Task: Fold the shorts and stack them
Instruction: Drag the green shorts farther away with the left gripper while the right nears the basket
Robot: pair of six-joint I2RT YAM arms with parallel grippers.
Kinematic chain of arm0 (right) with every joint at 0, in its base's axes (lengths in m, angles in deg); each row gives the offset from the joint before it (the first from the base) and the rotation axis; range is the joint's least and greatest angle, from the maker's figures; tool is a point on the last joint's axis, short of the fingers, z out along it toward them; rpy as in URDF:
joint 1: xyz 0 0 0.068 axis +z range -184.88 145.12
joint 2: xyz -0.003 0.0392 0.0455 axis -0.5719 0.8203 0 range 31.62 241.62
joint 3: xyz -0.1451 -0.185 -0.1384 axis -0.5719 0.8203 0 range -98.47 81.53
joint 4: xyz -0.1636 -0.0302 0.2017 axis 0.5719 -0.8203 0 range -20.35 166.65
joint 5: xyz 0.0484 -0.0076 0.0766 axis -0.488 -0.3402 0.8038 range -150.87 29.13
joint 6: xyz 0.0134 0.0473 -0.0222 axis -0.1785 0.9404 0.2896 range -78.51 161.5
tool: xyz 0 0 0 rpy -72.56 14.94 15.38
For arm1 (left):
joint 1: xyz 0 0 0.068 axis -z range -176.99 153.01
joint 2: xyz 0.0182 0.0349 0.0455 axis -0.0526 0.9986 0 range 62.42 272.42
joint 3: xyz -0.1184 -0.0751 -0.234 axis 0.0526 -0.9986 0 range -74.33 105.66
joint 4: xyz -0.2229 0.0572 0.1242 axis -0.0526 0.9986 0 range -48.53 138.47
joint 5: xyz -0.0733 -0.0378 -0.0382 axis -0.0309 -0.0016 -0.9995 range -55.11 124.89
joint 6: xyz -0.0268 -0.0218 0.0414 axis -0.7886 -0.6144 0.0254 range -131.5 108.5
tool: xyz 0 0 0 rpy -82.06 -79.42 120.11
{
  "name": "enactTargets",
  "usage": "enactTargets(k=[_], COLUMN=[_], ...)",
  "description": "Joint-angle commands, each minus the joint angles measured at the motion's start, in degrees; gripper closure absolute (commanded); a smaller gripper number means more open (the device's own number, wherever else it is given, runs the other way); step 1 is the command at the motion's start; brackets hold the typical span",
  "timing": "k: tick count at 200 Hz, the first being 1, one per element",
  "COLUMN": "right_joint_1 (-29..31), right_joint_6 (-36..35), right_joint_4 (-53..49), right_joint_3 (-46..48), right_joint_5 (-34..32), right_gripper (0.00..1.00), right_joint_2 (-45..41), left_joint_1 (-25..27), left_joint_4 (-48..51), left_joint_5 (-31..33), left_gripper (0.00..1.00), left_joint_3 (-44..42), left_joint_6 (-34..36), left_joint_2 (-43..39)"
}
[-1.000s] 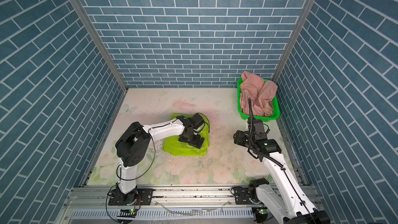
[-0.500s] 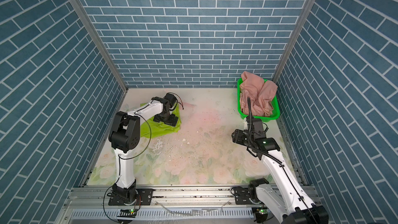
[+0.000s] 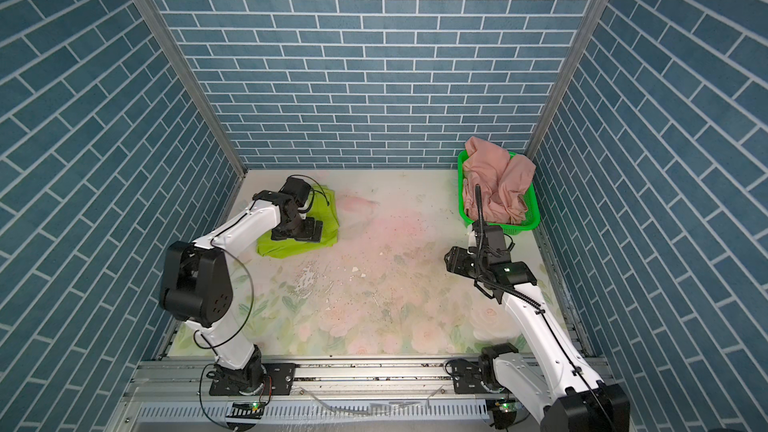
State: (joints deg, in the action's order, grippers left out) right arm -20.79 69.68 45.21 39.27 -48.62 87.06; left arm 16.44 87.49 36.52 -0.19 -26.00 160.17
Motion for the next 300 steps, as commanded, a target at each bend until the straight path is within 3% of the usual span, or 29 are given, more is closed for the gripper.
enactTargets(k=[1,56,113,176,199,230,259,278,300], right_joint_1=[-0.1,-0.1,-0.1,-0.1,-0.1,-0.1,-0.1,-0.1,-0.1], right_joint_6=[-1.3,-1.4,-0.8,-0.3,-0.3,0.1,0.9,1.6,1.5], right_joint_4=[2.1,2.3,-0.5,-4.9,-6.1,-6.1,-5.4,-4.1,-3.2], right_joint_3=[0.8,1.0,1.3,0.1,0.2,0.3,0.2,0.8,0.5], right_joint_5=[1.8,2.2,0.7,-1.4,-2.4,-3.4,-2.8,-2.3,-0.2], right_gripper=[0.38,0.38,0.38,0.38,0.38,0.38,0.38,0.38,0.38], right_joint_2=[1.5,2.2,-0.8,-4.2,-5.0,-5.1,-5.1,-5.1,-4.4], left_joint_1=[-1.9,-1.8,-4.7,-12.1,-13.2,-14.3,-14.3,-14.1,-10.6], left_joint_4=[-7.7,-18.0,-13.5,-13.2,-11.0,-10.6,-6.6,-2.0,-3.7], left_joint_5=[-6.2,-13.1,-4.0,-3.1,-0.4,-1.6,-4.4,-1.1,-1.6], left_gripper=[0.0,0.0,0.0,0.0,0.0,0.0,0.0,0.0,0.0], left_joint_3=[-6.4,-13.9,-7.8,-0.1,4.4,8.1,8.8,7.0,2.7], left_joint_6=[-4.7,-7.2,-2.2,2.6,3.7,3.3,2.7,-0.4,-0.8], left_joint_2=[-2.2,-2.0,5.4,12.0,16.2,19.5,16.2,10.9,3.3])
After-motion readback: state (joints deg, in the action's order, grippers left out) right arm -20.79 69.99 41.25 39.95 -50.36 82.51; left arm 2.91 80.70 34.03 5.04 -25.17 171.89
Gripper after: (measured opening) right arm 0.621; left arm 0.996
